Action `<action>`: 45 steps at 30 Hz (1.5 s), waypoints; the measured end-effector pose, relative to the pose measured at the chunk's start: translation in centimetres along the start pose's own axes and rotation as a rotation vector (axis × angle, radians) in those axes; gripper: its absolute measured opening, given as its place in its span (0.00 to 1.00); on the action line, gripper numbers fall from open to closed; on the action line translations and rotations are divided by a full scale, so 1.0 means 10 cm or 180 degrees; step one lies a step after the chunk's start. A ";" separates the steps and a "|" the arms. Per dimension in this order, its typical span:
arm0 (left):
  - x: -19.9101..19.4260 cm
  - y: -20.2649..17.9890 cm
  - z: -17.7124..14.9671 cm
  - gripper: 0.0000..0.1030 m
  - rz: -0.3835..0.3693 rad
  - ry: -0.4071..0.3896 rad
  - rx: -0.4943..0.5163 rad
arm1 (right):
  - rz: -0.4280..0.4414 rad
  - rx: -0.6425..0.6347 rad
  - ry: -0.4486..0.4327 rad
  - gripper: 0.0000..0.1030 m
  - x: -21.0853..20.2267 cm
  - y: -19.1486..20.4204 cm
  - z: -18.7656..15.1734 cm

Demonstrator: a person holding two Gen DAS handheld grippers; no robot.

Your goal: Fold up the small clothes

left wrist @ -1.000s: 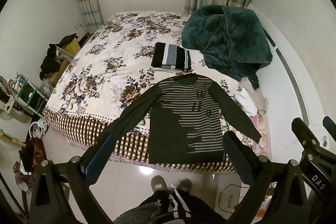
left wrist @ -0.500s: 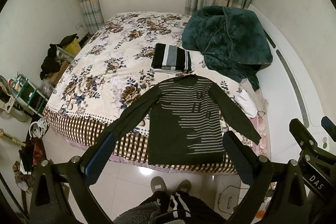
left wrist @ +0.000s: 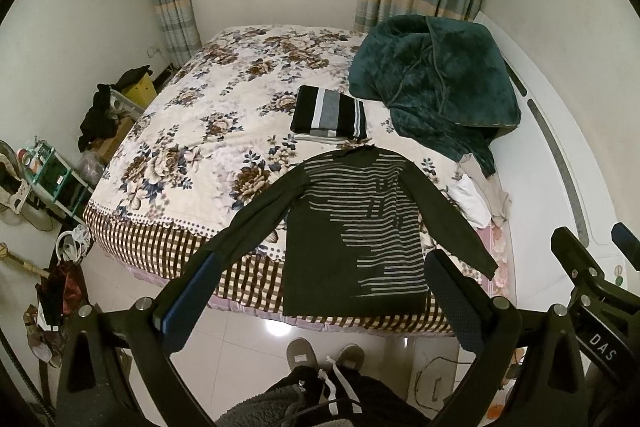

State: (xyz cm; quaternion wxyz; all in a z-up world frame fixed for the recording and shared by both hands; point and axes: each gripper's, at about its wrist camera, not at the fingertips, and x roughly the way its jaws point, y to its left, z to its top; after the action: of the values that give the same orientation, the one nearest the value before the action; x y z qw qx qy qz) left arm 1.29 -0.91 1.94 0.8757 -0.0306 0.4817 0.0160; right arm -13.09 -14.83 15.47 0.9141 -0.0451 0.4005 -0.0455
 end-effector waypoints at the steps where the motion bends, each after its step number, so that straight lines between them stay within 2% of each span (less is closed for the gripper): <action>1: 0.00 0.00 0.02 1.00 0.0003 -0.0005 -0.0001 | -0.0002 0.0004 0.0003 1.00 -0.01 0.01 0.00; 9: 0.00 0.02 0.11 1.00 0.0004 -0.0005 -0.0023 | 0.0009 -0.0016 -0.0013 1.00 -0.08 0.12 0.14; 45: -0.01 0.14 0.04 1.00 -0.0016 -0.0023 -0.0035 | 0.0011 -0.0015 -0.0009 1.00 -0.11 0.17 0.14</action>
State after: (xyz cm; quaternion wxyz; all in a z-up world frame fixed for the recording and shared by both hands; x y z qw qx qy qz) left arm 1.52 0.48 2.17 0.8772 -0.0366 0.4784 0.0166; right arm -12.75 -12.98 17.02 0.9146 -0.0465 0.3994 -0.0429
